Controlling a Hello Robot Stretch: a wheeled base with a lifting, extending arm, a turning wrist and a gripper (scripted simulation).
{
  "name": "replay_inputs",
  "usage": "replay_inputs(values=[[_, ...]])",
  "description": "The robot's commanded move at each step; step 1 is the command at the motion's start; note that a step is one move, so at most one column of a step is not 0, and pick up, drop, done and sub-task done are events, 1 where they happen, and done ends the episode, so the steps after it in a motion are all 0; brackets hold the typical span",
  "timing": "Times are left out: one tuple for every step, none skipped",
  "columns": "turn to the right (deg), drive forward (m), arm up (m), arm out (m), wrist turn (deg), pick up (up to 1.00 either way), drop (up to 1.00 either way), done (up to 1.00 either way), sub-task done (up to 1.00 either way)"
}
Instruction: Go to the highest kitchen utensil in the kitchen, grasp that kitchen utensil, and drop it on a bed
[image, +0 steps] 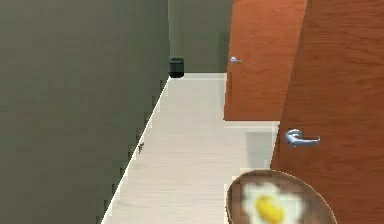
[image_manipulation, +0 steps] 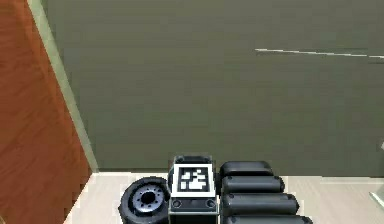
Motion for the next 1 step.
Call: replay_inputs(values=[[3.0, 0.0, 0.0, 0.0, 0.0, 0.0, 0.0, 0.0, 0.0]])
